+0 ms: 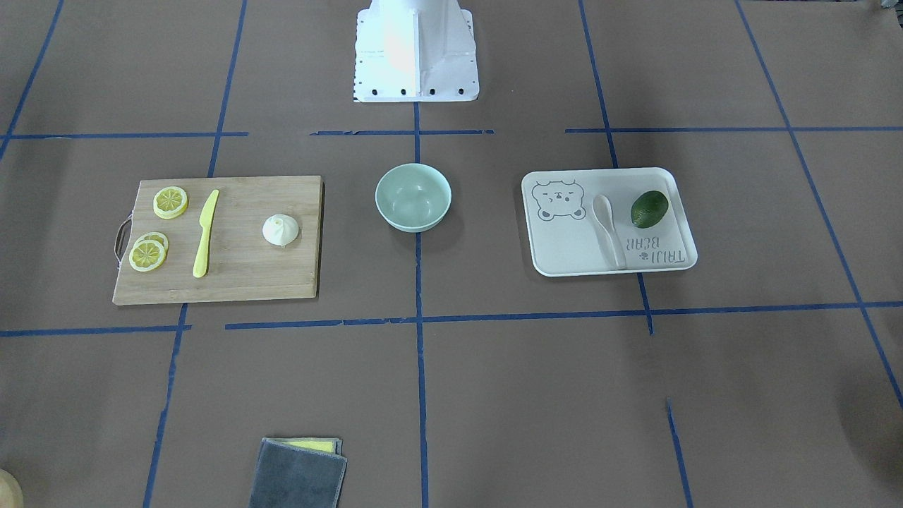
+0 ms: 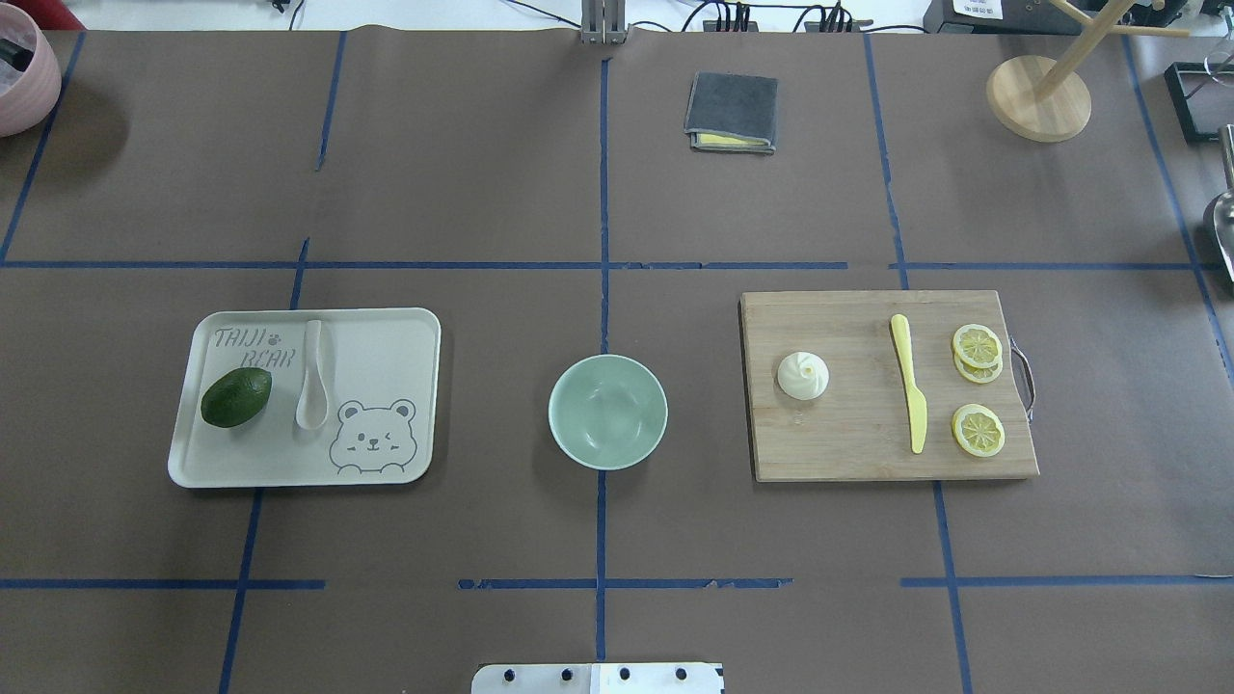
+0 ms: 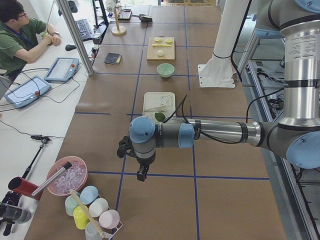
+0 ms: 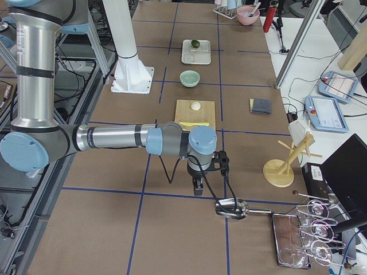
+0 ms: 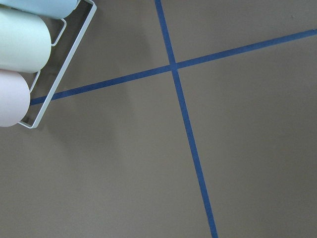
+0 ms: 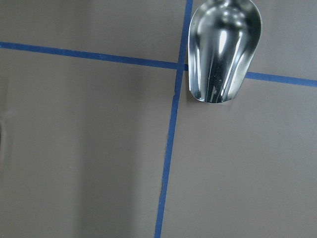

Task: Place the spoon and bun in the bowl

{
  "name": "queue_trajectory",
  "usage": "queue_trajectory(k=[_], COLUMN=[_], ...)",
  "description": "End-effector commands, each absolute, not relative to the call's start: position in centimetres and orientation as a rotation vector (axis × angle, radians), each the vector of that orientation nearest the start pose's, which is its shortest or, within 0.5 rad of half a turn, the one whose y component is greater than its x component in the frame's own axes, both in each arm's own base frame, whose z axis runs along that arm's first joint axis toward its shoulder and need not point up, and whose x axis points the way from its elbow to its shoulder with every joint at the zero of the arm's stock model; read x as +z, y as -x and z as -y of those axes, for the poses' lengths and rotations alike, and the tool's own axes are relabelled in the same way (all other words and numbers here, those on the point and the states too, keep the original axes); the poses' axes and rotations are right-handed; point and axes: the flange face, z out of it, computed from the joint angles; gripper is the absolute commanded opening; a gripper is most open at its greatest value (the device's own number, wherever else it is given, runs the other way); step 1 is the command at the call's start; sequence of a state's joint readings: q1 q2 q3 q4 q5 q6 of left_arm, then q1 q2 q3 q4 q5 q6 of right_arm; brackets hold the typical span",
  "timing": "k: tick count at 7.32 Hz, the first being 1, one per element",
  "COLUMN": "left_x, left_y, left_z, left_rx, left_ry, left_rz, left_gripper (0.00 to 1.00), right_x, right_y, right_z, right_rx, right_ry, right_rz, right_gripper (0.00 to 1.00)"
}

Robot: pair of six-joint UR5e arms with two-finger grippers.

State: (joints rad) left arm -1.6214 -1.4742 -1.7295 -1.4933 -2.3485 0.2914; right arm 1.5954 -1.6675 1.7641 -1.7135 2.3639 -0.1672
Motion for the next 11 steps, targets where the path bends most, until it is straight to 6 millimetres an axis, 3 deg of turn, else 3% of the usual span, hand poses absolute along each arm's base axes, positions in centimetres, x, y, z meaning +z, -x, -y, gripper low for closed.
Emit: queue_trajectory(k=[1,4,5,6,8,10,11], left_x=[63.1,62.9,61.7,59.4,56.2,54.8,52.5], left_y=[8.2,8.0,7.9,6.4,5.3,5.3,5.3], left_z=[44.9,45.0,45.4,46.1,47.9,48.9,50.1], left_rx=[0.239,0.248,0.263,0.316,0.381,0.424,0.469], left_ry=[-0.123,-0.128,-0.165,-0.204,-0.301,-0.435,-0.554], left_rz=[-0.764,-0.765,-0.757,-0.753,-0.741,-0.724,-0.701], left_gripper=[1.00,1.00,1.00,1.00,1.00,1.00,1.00], right_x=[62.2,61.1,60.0,59.6,56.2,55.8,55.7], right_y=[-7.3,-7.3,-7.3,-7.0,-6.7,-6.5,-6.5], right_z=[44.4,44.7,44.7,44.9,48.0,48.3,48.4], right_rx=[-0.116,-0.127,-0.136,-0.141,-0.193,-0.184,-0.179], right_ry=[-0.031,-0.054,-0.075,-0.080,-0.190,-0.211,-0.209], right_rz=[0.794,0.798,0.793,0.794,0.778,0.805,0.812], right_gripper=[1.00,1.00,1.00,1.00,1.00,1.00,1.00])
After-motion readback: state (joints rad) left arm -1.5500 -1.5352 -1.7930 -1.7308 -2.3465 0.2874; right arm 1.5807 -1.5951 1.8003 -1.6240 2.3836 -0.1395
